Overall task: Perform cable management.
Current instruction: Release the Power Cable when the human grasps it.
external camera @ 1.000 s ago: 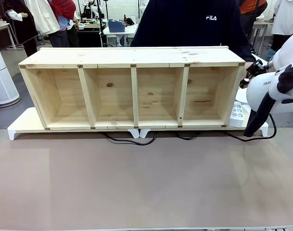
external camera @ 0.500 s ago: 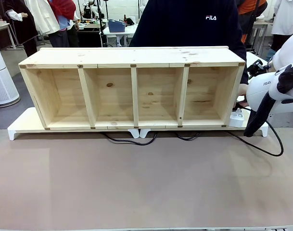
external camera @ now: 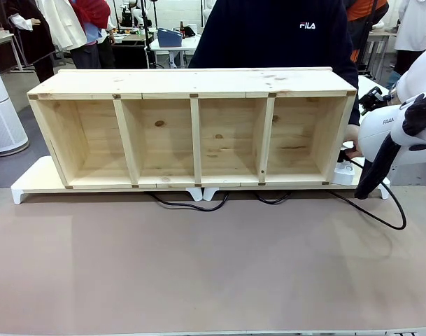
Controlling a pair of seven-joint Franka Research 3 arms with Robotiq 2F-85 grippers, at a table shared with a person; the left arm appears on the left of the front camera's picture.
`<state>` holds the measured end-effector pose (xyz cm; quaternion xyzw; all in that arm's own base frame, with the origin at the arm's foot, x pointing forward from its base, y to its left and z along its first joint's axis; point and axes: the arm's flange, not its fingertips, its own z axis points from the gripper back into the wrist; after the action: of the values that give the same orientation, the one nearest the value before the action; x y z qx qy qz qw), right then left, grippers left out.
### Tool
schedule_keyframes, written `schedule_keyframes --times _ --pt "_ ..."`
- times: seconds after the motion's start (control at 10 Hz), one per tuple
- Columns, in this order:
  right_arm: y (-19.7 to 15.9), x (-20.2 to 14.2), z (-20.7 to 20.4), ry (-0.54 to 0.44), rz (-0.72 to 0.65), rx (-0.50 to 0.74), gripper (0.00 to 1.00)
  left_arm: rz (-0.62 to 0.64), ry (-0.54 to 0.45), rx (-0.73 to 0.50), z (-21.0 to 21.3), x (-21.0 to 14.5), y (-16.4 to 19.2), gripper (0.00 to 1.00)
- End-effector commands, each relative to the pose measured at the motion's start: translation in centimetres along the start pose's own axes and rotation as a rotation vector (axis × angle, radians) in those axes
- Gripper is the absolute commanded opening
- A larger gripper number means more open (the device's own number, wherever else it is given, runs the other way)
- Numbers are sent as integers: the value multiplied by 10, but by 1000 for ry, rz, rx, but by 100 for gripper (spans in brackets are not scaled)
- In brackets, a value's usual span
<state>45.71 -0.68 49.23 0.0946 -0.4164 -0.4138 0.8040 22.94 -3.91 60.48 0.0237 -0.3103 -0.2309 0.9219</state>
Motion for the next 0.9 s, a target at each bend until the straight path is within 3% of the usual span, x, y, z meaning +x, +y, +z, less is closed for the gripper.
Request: schedule_keyframes --times 0.0,0.8 --pt "-1 0 0 5 2 -8 100 2 -12 -3 0 2 0 100" --pt "-1 0 0 5 2 -8 100 2 -12 -3 0 2 0 100"
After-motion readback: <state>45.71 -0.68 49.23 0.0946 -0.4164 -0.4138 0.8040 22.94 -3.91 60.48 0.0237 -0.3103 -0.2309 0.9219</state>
